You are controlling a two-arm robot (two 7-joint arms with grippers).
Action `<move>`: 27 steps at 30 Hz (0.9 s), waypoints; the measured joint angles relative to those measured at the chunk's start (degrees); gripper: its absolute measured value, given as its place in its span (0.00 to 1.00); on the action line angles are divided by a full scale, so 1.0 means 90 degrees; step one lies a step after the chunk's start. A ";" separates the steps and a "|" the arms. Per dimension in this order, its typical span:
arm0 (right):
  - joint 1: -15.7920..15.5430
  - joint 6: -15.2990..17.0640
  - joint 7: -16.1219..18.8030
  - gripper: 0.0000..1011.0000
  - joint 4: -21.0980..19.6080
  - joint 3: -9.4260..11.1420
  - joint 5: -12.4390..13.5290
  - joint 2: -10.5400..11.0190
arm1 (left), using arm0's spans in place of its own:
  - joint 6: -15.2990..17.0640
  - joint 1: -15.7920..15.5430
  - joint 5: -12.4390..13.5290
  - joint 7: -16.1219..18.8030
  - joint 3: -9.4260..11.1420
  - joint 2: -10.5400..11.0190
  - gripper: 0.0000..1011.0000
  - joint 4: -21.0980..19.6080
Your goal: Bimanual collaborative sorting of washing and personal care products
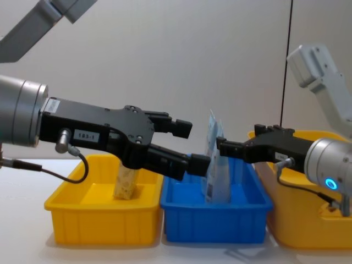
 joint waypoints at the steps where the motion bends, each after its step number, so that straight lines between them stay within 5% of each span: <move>1: 0.0055 -0.0022 0.0018 0.99 0.0086 -0.0001 -0.0014 -0.0024 | 0.0000 0.0000 0.0000 0.0000 0.0000 0.0000 0.99 0.0000; 27: 0.0874 -0.0291 0.0300 0.99 0.1471 -0.0050 -0.0230 -0.0450 | 0.0000 0.0000 0.0000 0.0000 0.0000 0.0000 0.99 0.0000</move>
